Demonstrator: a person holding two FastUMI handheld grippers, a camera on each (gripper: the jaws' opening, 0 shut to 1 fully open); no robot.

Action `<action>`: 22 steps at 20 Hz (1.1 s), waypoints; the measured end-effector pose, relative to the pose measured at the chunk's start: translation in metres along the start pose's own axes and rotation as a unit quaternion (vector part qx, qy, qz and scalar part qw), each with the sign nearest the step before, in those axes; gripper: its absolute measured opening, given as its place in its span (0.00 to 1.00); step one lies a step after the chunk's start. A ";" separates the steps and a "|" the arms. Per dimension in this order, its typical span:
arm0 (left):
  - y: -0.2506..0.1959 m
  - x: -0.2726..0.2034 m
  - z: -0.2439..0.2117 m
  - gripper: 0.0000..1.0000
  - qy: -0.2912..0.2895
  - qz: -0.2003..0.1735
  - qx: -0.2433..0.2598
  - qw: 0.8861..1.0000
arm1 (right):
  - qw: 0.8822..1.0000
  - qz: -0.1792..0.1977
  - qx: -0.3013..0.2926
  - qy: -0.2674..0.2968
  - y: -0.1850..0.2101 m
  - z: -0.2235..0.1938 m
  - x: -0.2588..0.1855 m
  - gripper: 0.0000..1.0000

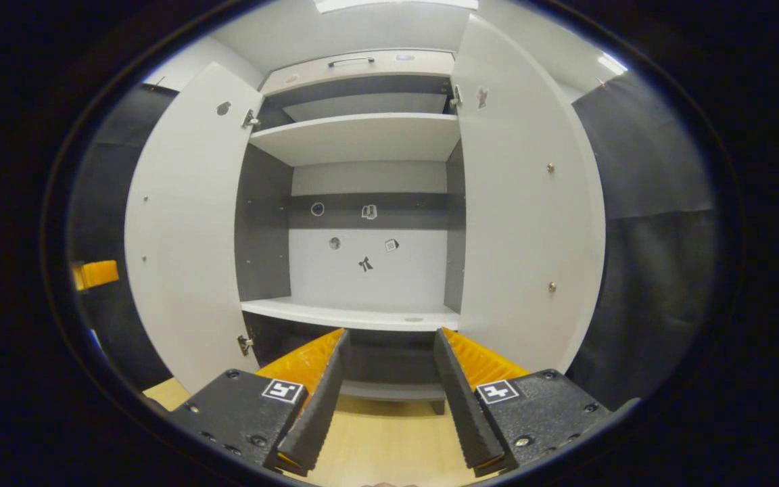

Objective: Open the right door of the double-door shoe cabinet with the right hand, and open the left door with the left hand.

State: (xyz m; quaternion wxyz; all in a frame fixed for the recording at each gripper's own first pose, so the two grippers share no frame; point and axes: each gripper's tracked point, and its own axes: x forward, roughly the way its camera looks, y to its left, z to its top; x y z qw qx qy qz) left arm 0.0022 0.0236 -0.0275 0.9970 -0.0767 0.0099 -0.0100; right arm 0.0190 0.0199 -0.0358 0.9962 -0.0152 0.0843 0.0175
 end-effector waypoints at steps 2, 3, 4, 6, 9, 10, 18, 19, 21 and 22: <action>-0.028 0.023 0.001 0.00 -0.006 -0.016 -0.009 1.000 | 1.000 -0.007 -0.004 -0.011 -0.004 0.006 -0.003 0.79; -0.033 0.037 0.002 0.00 -0.014 -0.012 -0.004 1.000 | 1.000 -0.015 -0.006 -0.018 -0.007 0.010 -0.004 0.79; -0.034 0.048 0.005 0.00 -0.021 -0.004 0.003 1.000 | 0.999 -0.022 -0.008 -0.024 -0.010 0.014 -0.005 0.79; -0.040 0.066 0.007 0.00 -0.018 0.002 0.009 1.000 | 0.999 -0.028 -0.008 -0.032 -0.014 0.022 -0.012 0.78; -0.046 0.082 0.003 0.00 -0.009 0.013 0.006 1.000 | 0.998 -0.036 -0.010 -0.048 -0.022 0.033 -0.022 0.78; -0.044 0.081 0.000 0.00 -0.003 0.019 0.007 1.000 | 0.998 -0.040 -0.012 -0.051 -0.026 0.033 -0.023 0.78; -0.059 0.078 0.030 0.95 -0.057 -0.006 0.037 0.998 | 0.998 -0.039 0.003 -0.045 -0.030 0.027 -0.010 0.78; -0.060 0.077 0.032 0.95 -0.061 -0.006 0.044 0.997 | 0.998 -0.037 0.005 -0.045 -0.029 0.026 -0.008 0.79; -0.062 0.074 0.036 0.93 -0.066 -0.002 0.053 0.996 | 0.999 -0.032 0.005 -0.043 -0.027 0.024 -0.004 0.79; -0.064 0.074 0.037 0.93 -0.069 -0.005 0.054 0.996 | 0.999 -0.028 0.003 -0.043 -0.026 0.023 -0.003 0.79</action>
